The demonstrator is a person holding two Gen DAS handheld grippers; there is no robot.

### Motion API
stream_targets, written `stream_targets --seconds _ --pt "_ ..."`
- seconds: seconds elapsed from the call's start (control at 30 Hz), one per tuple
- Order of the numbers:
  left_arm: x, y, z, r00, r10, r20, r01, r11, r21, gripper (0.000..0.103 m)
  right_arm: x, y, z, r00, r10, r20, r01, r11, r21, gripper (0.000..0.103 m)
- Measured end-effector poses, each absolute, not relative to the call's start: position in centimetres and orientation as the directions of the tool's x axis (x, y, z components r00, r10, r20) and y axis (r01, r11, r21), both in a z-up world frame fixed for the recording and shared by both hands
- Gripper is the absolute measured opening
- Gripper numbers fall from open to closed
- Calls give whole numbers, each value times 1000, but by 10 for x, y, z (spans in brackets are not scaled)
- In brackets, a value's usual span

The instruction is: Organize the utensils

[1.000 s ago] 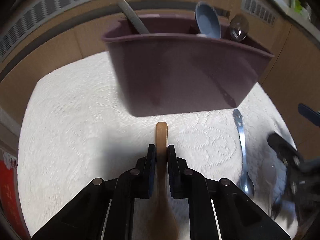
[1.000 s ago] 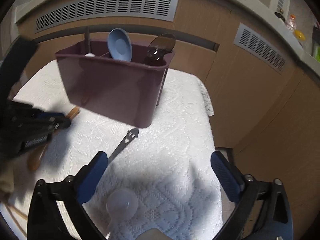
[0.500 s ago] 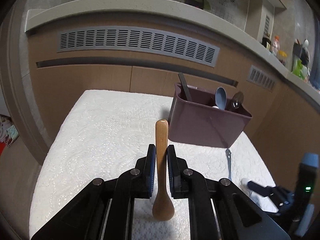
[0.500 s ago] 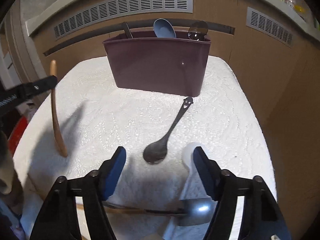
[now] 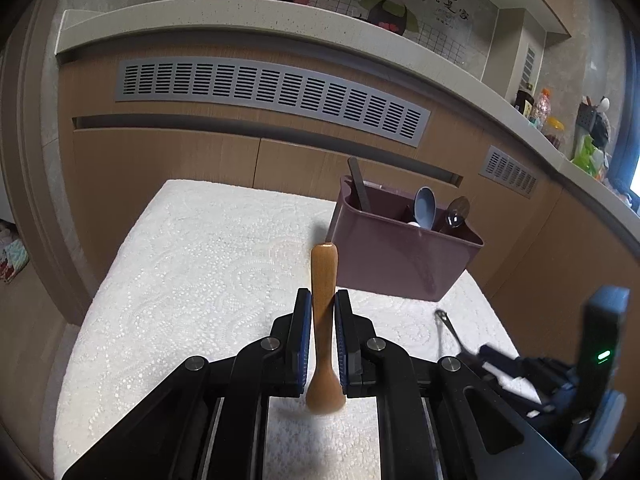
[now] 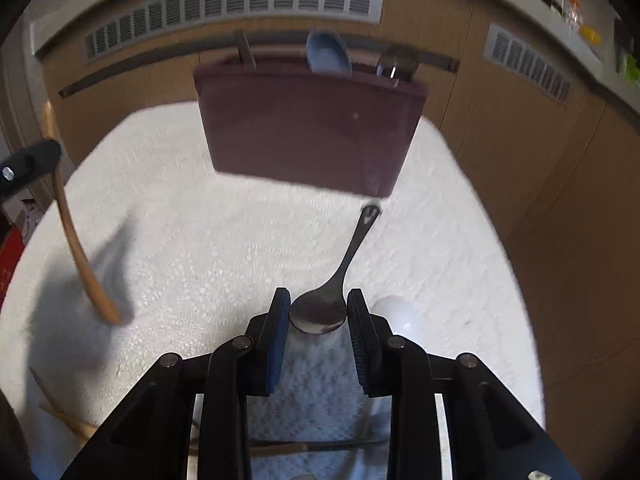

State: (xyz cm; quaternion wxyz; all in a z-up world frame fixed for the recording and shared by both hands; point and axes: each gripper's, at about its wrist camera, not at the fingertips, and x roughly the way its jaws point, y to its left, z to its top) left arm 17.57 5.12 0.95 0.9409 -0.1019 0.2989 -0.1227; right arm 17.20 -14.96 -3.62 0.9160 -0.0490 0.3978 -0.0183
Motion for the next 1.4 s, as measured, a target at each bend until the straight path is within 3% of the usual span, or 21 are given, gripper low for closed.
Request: stream_targets --seconds 0.3,0.73,1.03,1.2,1.4 --pt "164 45 33 811 -292 -507 188 951 -246 12 145 -170 51 829 8 -559 -64 995 -81 26" --pt "163 31 58 824 -283 -490 214 958 -193 12 142 -179 64 825 87 -558 -111 994 -8 26" --pt "203 14 164 884 -342 -320 306 939 -160 12 158 -188 165 903 175 -392 -190 982 1 26" --pt "242 -2 173 890 -343 -300 316 939 -134 12 195 -199 182 870 253 -423 -251 966 60 26" --pt "287 -26 152 877 -340 -340 326 940 -101 12 241 -211 159 817 273 -508 -248 961 119 26"
